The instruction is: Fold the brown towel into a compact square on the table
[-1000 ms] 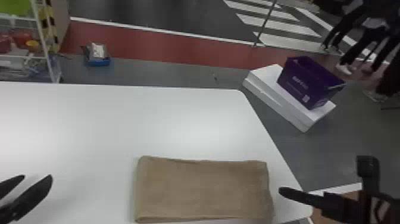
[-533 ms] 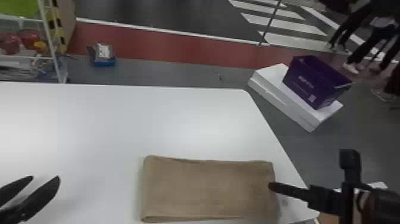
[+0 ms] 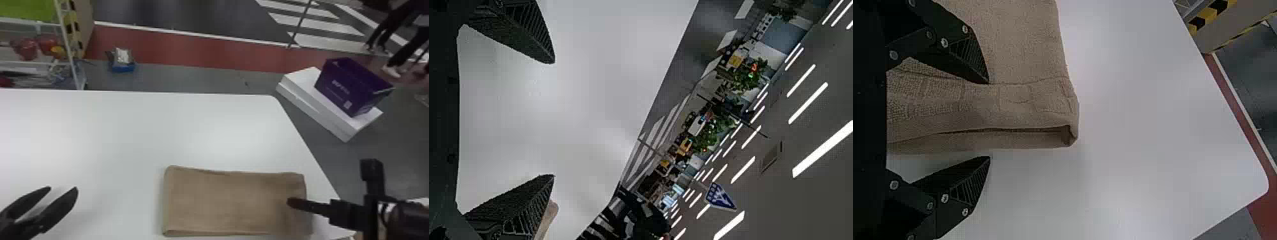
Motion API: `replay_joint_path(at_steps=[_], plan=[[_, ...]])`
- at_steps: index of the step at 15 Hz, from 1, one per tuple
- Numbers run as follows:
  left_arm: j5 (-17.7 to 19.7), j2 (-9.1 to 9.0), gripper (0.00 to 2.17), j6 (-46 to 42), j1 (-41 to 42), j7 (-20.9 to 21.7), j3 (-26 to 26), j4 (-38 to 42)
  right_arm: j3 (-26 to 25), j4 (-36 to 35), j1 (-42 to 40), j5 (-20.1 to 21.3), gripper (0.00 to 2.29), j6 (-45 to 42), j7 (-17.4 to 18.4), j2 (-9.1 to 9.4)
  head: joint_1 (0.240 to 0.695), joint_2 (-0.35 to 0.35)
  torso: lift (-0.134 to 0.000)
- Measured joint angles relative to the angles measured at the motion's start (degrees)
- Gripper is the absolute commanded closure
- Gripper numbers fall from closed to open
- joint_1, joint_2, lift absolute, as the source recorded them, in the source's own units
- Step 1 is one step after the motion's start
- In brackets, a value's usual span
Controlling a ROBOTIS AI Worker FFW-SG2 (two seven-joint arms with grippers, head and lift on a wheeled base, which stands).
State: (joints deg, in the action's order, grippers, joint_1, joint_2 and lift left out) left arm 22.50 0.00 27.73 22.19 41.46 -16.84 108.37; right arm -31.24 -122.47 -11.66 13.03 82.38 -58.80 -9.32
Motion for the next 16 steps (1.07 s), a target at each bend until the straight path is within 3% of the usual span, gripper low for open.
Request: replay_joint_path(at_steps=[2,4,9,13,16], plan=[[0.00,0.00,0.06,0.00,0.05,0.03,-0.17,-0.03,1.54,0.39,0.21,1.26,0.62,-0.24,0.49,0.04,0.695,-0.261,-0.134],[0.00,0.00,0.06,0.00,0.09,0.03,-0.28,-0.06,2.00,0.54,0.41,1.46,0.96,-0.49,0.61,0.32,0.695,-0.252,-0.134],[0.00,0.00,0.06,-0.16,0.05,-0.05,-0.31,-0.33,2.05,0.80,0.57,1.08,0.97,-1.97,0.48,0.64,0.695,-0.246,-0.134],[0.00,0.00,0.06,-0.18,0.04,-0.07,-0.45,-0.44,-0.54,-2.99,0.27,-4.86,0.97,-0.95,-0.19,1.94,0.695,-0.222,-0.134],[0.00,0.00,0.06,-0.18,0.04,0.02,-0.75,-0.35,0.35,-8.26,0.31,-8.25,0.97,3.58,-0.01,3.63,0.695,-0.164,-0.134]])
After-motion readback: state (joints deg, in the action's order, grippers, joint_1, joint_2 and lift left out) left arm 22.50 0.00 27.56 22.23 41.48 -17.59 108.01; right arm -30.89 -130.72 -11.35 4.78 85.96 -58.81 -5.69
